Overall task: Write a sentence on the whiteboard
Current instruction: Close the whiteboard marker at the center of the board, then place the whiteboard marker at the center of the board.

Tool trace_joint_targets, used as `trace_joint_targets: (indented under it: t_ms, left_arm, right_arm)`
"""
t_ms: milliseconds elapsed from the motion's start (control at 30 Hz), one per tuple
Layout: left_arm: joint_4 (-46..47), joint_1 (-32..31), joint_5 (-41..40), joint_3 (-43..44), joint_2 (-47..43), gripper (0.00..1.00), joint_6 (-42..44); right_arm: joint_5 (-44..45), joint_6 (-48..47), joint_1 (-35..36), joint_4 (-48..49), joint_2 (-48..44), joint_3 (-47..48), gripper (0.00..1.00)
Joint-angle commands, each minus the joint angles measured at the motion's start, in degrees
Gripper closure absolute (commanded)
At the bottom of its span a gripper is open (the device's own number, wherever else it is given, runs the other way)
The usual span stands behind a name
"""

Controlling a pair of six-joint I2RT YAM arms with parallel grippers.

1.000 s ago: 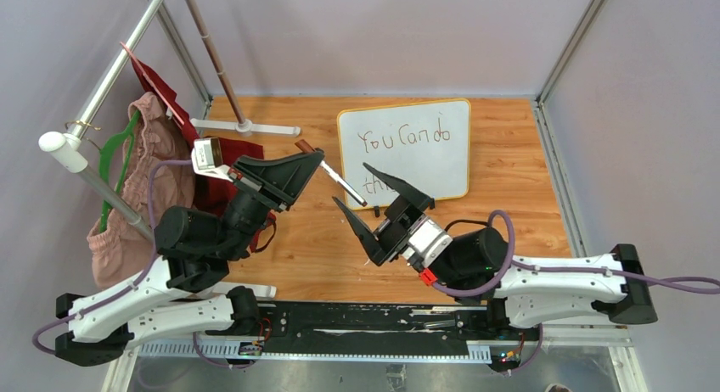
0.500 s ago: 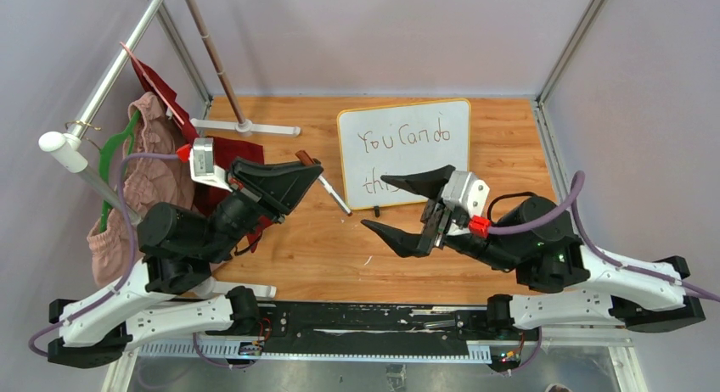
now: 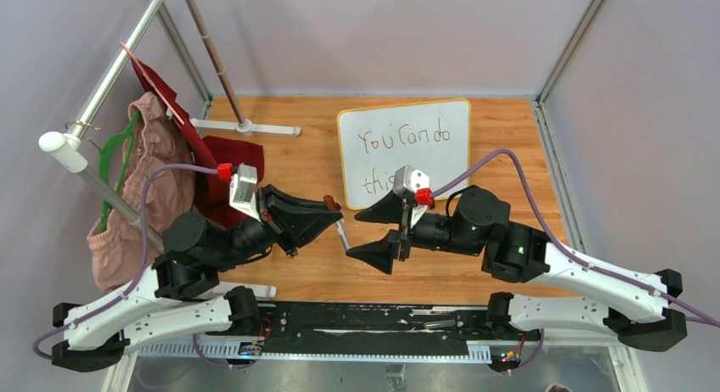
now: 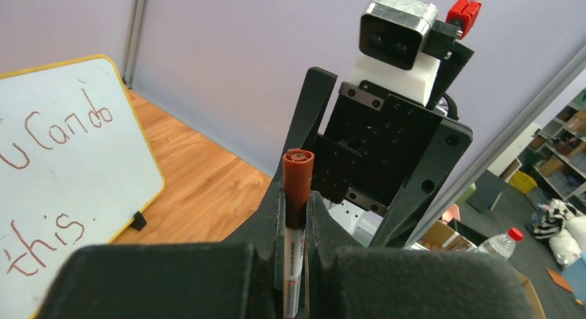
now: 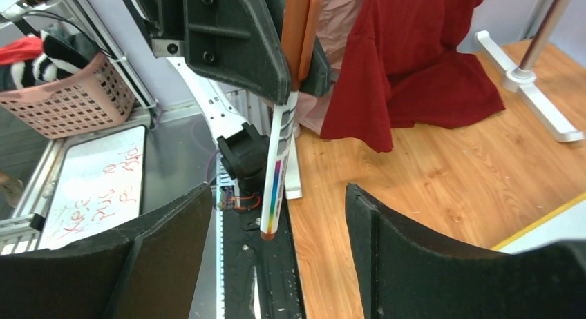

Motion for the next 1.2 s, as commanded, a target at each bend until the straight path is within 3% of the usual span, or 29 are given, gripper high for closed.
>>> trace_joint_targets:
  t_ms: [0,200,700,1100,1167]
  left_arm:
    - [2.81,-0.08,3.67,-1.08,-0.54,1.00,-0.30]
    - [5.23,-0.13,3.86,-3.36,-1.27,1.00,-1.72]
    - [6.40,-0.12,3.60,-5.49,-2.69,1.00,-3.19]
    - [5.09,-0.08,2.68,-6.29,-4.34,1.00,-3.29]
    - [4.82,-0.08,2.71,-6.42,-4.46,1.00,-3.29]
  right_arm:
    - [-2.83,6.89,-0.76,10.15,-0.42,-2.58,0.29]
    - [-1.82,10.41,-0.84,15.81,1.18,-4.80,0.45]
    - [-1.66,13.40,-1.55,18.53,5.24,-4.58,0.59]
    - [-2.29,13.51,-1.59,17.81,6.20,-4.58,0.99]
    - [-2.29,13.49,-1.57,17.53,6.05,-4.93,1.00]
